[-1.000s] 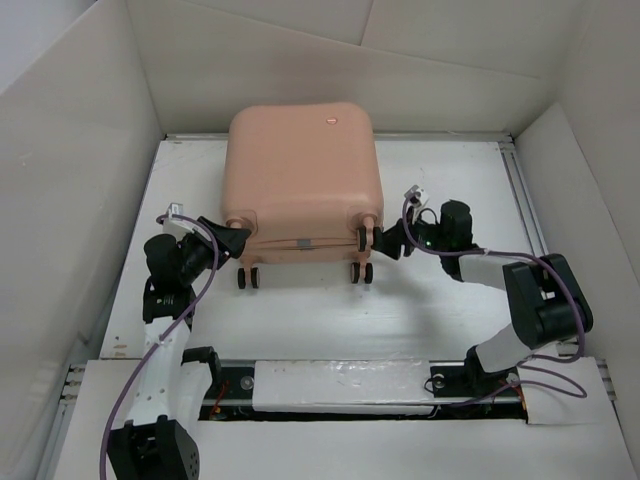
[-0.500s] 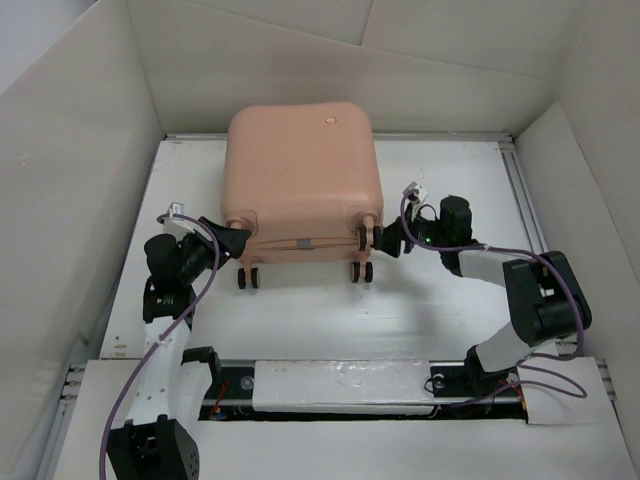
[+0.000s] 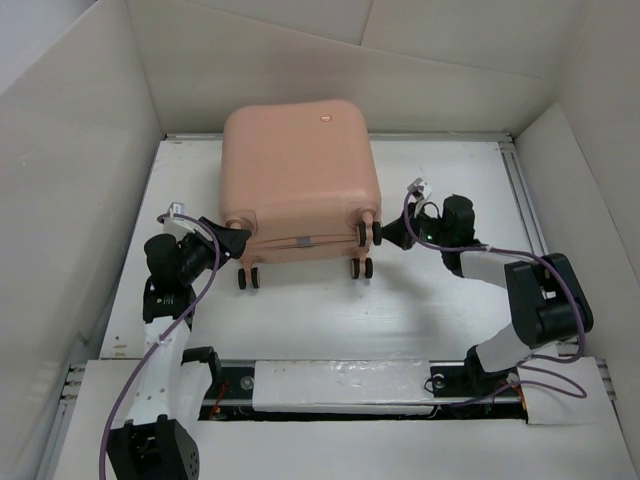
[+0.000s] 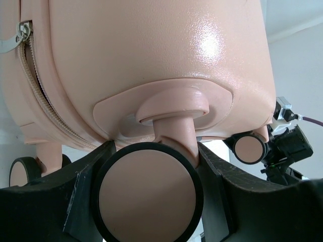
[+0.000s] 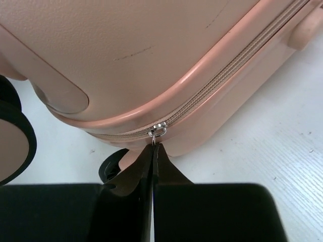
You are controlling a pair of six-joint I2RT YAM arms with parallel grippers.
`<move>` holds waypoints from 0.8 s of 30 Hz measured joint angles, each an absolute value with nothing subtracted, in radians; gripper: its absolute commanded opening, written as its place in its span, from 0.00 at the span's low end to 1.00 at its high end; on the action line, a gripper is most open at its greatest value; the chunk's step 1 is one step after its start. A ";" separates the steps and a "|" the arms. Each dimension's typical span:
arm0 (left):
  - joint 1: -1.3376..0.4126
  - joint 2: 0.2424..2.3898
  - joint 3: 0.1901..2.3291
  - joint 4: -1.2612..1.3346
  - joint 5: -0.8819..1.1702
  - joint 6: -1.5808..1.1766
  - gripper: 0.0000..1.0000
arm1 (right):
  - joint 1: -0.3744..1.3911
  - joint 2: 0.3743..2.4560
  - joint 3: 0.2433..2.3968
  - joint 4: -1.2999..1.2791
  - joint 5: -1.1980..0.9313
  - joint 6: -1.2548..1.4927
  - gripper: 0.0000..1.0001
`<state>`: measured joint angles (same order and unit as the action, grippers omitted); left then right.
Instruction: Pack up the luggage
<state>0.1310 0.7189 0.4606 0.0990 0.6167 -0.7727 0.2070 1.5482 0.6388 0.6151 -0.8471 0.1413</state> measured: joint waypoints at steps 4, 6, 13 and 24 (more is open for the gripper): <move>0.131 0.719 0.461 0.099 0.618 -0.770 0.00 | 0.208 1.531 0.618 0.637 -0.800 0.155 0.00; 0.131 0.719 0.461 0.099 0.619 -0.768 0.00 | 0.221 1.505 0.592 0.664 -0.756 0.162 0.00; 0.140 0.712 0.456 0.105 0.616 -0.773 0.00 | 0.401 1.355 0.480 0.661 -0.381 0.171 0.00; 0.155 0.710 0.427 0.182 0.633 -0.838 0.00 | 1.268 1.264 0.309 0.797 0.707 0.237 0.00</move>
<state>0.1551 0.7101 0.4271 0.1818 0.6334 -0.8379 1.2678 1.2640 0.3092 0.7967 0.7074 0.2371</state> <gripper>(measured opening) 0.542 0.011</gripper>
